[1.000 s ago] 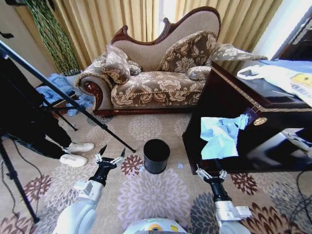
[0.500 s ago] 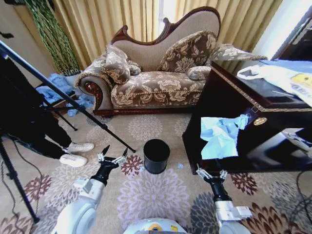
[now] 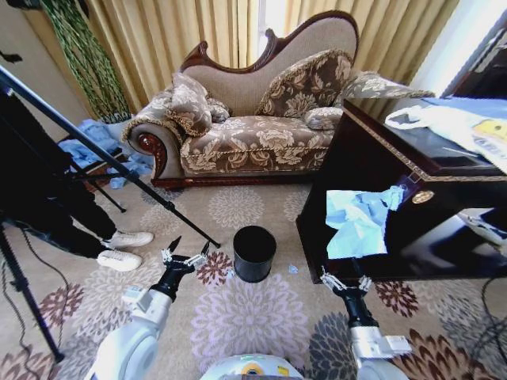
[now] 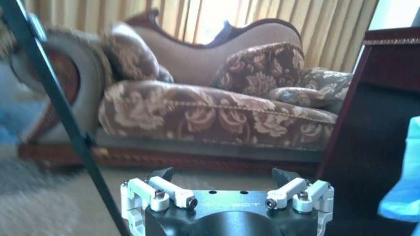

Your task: Place a garbage bag over the trash bin.

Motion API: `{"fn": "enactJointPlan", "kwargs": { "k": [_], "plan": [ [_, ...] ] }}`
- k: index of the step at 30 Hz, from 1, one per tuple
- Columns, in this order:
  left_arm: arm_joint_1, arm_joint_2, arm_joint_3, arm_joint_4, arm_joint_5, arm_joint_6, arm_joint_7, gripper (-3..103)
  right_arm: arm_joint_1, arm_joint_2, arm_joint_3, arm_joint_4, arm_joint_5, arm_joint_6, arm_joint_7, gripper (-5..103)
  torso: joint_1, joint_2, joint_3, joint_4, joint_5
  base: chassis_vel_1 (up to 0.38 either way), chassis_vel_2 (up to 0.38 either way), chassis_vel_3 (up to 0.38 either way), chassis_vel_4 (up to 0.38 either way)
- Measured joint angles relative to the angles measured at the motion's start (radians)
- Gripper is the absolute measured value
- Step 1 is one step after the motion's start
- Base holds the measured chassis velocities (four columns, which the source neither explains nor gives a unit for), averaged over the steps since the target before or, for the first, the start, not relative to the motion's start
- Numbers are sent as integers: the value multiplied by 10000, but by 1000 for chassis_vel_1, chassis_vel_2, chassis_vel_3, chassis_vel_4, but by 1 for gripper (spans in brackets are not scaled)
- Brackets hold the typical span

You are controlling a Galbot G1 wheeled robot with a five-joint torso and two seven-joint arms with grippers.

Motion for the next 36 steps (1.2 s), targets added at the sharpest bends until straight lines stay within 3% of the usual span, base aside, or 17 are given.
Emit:
{"fn": "enactJointPlan", "kwargs": {
  "k": [2,4,6,14,18,20,21,23,30,36],
  "plan": [
    [-166,120,71,44,-493,110,-32,100,-12,-20,0,-22,-11,9,3,100,0,0,0,1,0,0,0,0,0],
    [-800,427,370,232,-1866,289,-179,100,-46,-27,1,-64,-34,22,12,100,0,0,0,0,0,0,0,0,0],
    [-1514,660,760,541,-2693,367,-283,100,-69,-22,0,-125,-101,37,21,100,0,0,0,-2,0,0,0,0,0],
    [-3350,1320,2204,1617,-3835,615,-529,100,-67,-26,-53,-284,-289,18,140,100,1,-1,1,-1,0,0,0,0,0],
    [-4690,1420,3232,1970,-5540,796,-650,100,-53,9,-69,-447,-421,-34,267,100,1,0,1,1,0,0,0,0,0],
    [-5869,1299,3977,2266,-6588,938,-744,100,-63,14,-58,-532,-467,-39,323,100,1,0,1,-2,2,0,0,0,0],
    [-5869,1299,3977,2266,-6588,938,-744,100,-63,14,-58,-532,-467,-39,323,100,1,0,1,-2,2,0,0,0,0],
    [-6953,1091,4720,2726,-7178,1030,-780,100,-37,15,-45,-639,-474,-37,368,100,1,0,1,-3,3,0,0,0,0],
    [-9186,282,6245,4126,-8358,1073,-506,100,291,71,16,-830,-447,-30,498,100,1,-1,1,0,3,0,0,0,0],
    [-10157,-393,6847,5044,-8935,1192,-276,100,391,137,19,-912,-436,-12,507,100,1,-1,1,-2,3,0,0,0,0]
  ]
}}
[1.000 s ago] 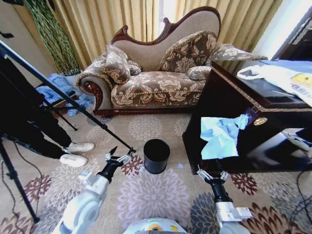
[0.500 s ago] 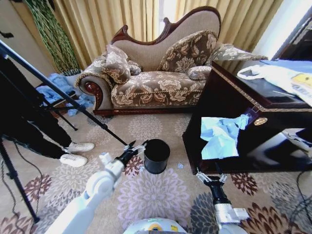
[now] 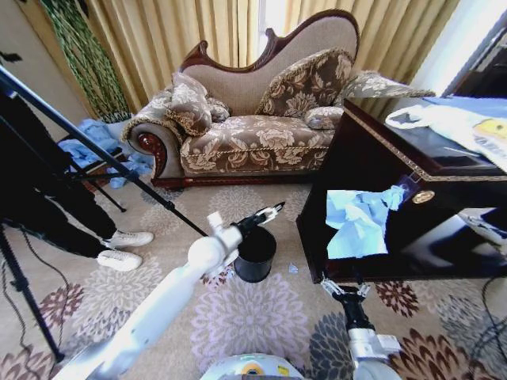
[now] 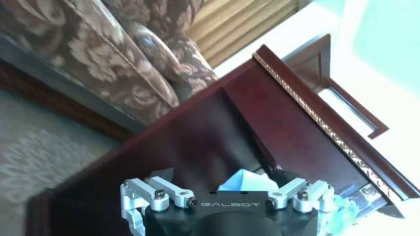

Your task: Place a garbage bag over the trash bin.

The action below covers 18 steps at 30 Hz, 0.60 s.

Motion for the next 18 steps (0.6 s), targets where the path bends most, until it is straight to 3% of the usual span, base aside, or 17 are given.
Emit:
{"fn": "enactJointPlan", "kwargs": {
  "k": [7,18],
  "plan": [
    [-675,-1034,675,1244,-627,451,440,100,122,-50,21,-230,76,48,-18,100,0,0,0,3,2,0,0,0,0],
    [-1201,-1888,1654,1905,-1680,693,663,100,178,-66,-62,-426,27,58,-118,100,-2,0,-1,3,-2,0,0,0,0]
  ]
}}
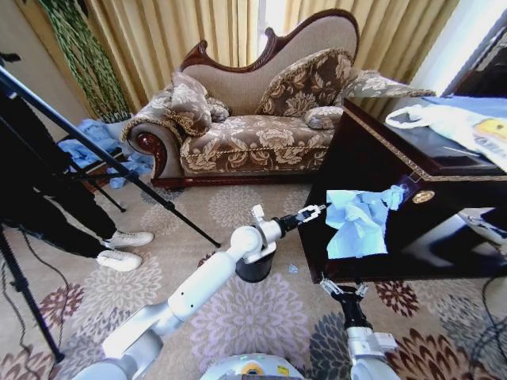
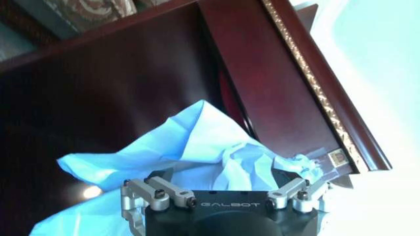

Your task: Place a garbage bag over the trash bin.

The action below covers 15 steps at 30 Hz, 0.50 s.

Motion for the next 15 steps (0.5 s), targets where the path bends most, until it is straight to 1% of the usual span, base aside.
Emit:
{"fn": "enactJointPlan", "kwargs": {
  "k": [1,4,5,7,8,9,12,15],
  "plan": [
    [0,0,0,0,0,0,0,100,0,0,0,0,0,0,0,100,0,0,0,0,0,0,0,0,0],
    [-180,-474,35,597,-35,70,227,100,-59,-77,3,20,-6,-23,-2,100,0,0,0,0,0,0,0,0,0],
    [-180,-474,35,597,-35,70,227,100,-59,-77,3,20,-6,-23,-2,100,0,0,0,0,0,0,0,0,0],
    [-332,-762,33,917,-69,203,340,100,-86,-105,47,48,6,-23,-2,100,0,0,0,0,0,0,0,0,0],
    [-446,-1012,48,1132,-92,256,344,100,-96,-109,72,55,13,-23,-2,100,0,0,0,-2,-1,0,0,0,0],
    [-446,-1012,48,1132,-92,256,344,100,-96,-109,72,55,13,-23,-2,100,0,0,0,-2,-1,0,0,0,0],
    [-643,-1488,180,1429,-109,314,339,100,-104,-86,87,68,17,-20,-8,100,1,0,0,-3,1,0,0,0,0],
    [-719,-1676,217,1567,-120,343,328,100,-94,-62,68,66,5,-18,-9,100,0,0,0,-2,1,0,0,0,0]
  ]
}}
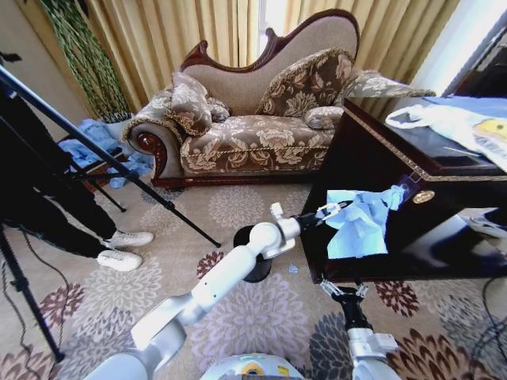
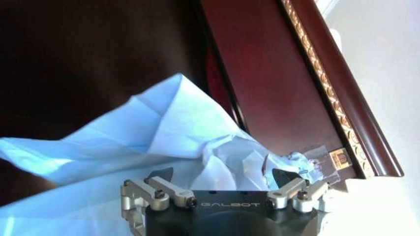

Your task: Place a garbage bag over the trash bin.

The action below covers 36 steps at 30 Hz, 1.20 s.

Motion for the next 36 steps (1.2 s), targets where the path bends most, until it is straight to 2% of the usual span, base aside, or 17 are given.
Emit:
{"fn": "enactJointPlan", "kwargs": {
  "k": [4,12,13,17,20,21,23,25,29,31,32,33,35,36],
  "plan": [
    [-9,-232,-70,117,-143,60,-145,100,23,10,-12,-5,-9,1,0,100,0,0,0,0,-2,0,0,0,0],
    [269,-157,-124,-2,-228,98,-360,101,33,-64,19,-29,10,2,6,100,0,0,0,2,-3,0,0,0,0],
    [316,-163,-146,31,-233,100,-387,97,46,-62,6,-32,11,2,6,100,0,0,0,2,-3,0,0,0,0],
    [347,-198,-163,146,-233,107,-392,94,87,-41,-41,-34,9,1,5,100,0,0,0,1,-2,0,0,0,0],
    [346,-239,-172,185,-233,135,-376,83,106,-34,-48,-40,4,-1,5,100,0,0,0,1,-3,0,0,0,0],
    [346,-239,-172,185,-233,135,-376,83,106,-34,-48,-40,4,-1,5,100,0,0,0,1,-3,0,0,0,0],
    [346,-239,-159,185,-232,184,-348,72,104,-24,-48,-55,-4,7,-7,100,0,0,0,1,-2,0,0,0,0],
    [346,-247,-155,187,-231,192,-338,72,99,-12,-48,-58,-11,29,-34,100,0,0,0,1,-2,0,0,0,0],
    [373,-295,-152,206,-208,201,-313,51,83,12,-75,-56,-23,70,-87,100,0,0,0,1,-2,0,0,0,0],
    [381,-295,-147,206,-204,204,-308,51,85,13,-78,-56,-23,72,-95,100,0,0,0,1,-2,0,0,0,0],
    [393,-284,-137,203,-198,209,-302,40,92,13,-80,-56,-23,73,-101,100,0,1,0,0,-2,0,0,0,0],
    [420,-250,-124,171,-189,213,-297,34,103,13,-85,-56,-21,74,-101,100,0,1,0,0,-2,0,0,0,0],
    [441,-222,-121,141,-187,213,-296,34,106,14,-90,-59,-21,73,-102,100,0,1,0,1,-3,0,0,0,0],
    [460,-183,-119,104,-184,213,-293,28,109,16,-99,-71,-23,74,-105,100,0,1,0,1,-3,0,0,0,0]
  ]
}}
